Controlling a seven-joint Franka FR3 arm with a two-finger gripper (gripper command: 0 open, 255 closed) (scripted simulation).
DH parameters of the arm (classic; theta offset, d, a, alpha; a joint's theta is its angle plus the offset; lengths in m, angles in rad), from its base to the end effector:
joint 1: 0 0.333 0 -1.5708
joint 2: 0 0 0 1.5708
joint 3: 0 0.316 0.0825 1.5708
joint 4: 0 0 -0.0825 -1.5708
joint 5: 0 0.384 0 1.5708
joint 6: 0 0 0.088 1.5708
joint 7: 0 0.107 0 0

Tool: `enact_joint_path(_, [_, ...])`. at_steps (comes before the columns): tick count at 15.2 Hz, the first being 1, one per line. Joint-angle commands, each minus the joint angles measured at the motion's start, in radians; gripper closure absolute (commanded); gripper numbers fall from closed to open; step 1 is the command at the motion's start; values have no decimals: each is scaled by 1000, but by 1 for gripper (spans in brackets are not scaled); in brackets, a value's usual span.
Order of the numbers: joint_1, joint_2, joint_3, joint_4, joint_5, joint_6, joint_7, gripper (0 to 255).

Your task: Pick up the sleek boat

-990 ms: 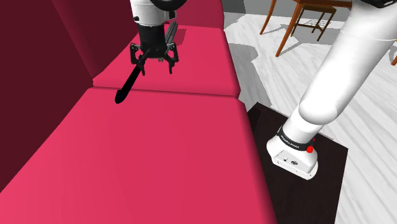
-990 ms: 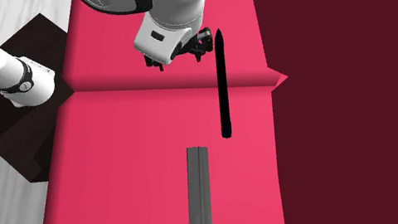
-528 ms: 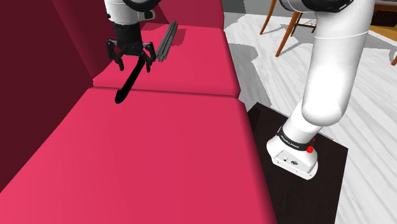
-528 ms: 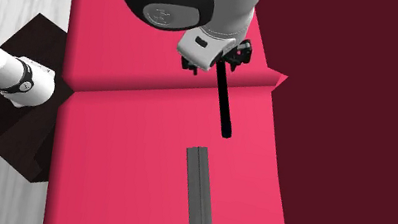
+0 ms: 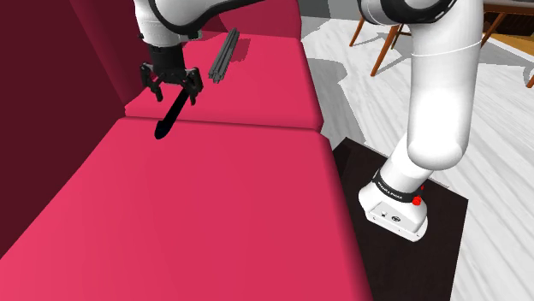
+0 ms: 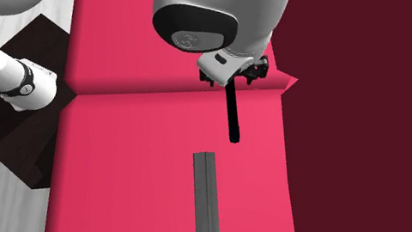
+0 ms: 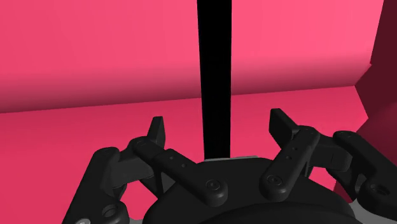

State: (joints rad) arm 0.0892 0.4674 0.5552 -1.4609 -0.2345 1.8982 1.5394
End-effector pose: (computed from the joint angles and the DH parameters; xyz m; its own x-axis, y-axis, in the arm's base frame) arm 0.5919 0.3454 0.4483 0.6395 -0.7686 -0.0138 -0.7684 -0.6386 -0.0412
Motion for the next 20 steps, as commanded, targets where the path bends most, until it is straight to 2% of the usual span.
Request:
enact_joint_path(1, [1, 6, -2, -12, -4, 18, 3, 0])
enact_joint_path(3, [1, 6, -2, -12, -4, 18, 3, 0])
enact_joint_path(4, [2, 8, -2, -10, -4, 17, 3, 255])
enact_joint_path(13, [1, 6, -2, -12, -4, 18, 3, 255])
enact_joint_path(20, [8, -5, 4, 68, 5, -70, -5, 255])
